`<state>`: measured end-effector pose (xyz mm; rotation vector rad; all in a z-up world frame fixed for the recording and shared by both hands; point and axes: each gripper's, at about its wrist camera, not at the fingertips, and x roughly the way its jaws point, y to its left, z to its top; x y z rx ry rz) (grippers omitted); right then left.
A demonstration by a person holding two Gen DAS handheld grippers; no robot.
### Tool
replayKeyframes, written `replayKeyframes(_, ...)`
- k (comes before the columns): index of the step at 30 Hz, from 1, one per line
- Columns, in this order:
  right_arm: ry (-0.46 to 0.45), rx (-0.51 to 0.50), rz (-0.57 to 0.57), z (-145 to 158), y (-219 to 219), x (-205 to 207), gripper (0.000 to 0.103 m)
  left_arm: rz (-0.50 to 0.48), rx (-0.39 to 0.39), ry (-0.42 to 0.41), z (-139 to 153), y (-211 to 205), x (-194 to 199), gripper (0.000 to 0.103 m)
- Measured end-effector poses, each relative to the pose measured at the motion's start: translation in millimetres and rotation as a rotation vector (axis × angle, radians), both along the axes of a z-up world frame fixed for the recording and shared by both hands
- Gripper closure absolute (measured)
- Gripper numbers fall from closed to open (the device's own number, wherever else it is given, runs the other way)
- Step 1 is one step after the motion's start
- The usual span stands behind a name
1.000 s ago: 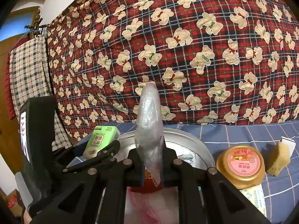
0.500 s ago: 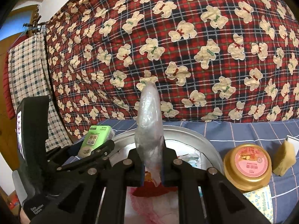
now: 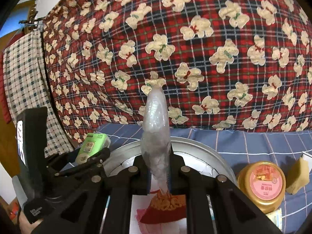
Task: Organize soft objects
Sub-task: 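Hold the plastic bag and tissue pack above the tin and lower them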
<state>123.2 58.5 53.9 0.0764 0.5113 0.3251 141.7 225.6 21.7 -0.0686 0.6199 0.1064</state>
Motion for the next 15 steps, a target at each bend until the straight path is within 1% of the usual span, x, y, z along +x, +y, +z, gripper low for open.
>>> replayKeyframes(3, 0.047, 0.008, -0.024, 3.5, 0.0, 14.9, 0.090, -0.021, 0.024, 0.008, 8.6, -0.7, 10.0, 0.055)
replayKeyframes(6, 0.099, -0.003, -0.038, 3.2, 1.2, 31.5, 0.090, -0.053, 0.011, 0.044, 13.9, -4.0, 23.7, 0.055)
replayKeyframes(9, 0.199, -0.034, -0.021, -8.8, 5.5, 53.1, 0.090, -0.086, 0.060, 0.107, 10.8, -16.5, 39.9, 0.055)
replayKeyframes(12, 0.284, -0.047, -0.023, -24.4, 5.8, 67.2, 0.090, -0.128, 0.075, 0.159, 1.6, -26.9, 49.5, 0.055)
replayKeyframes(15, 0.348, -0.042, -0.004, -38.5, 6.3, 76.0, 0.089, -0.143, 0.094, 0.187, -7.5, -34.5, 53.5, 0.055)
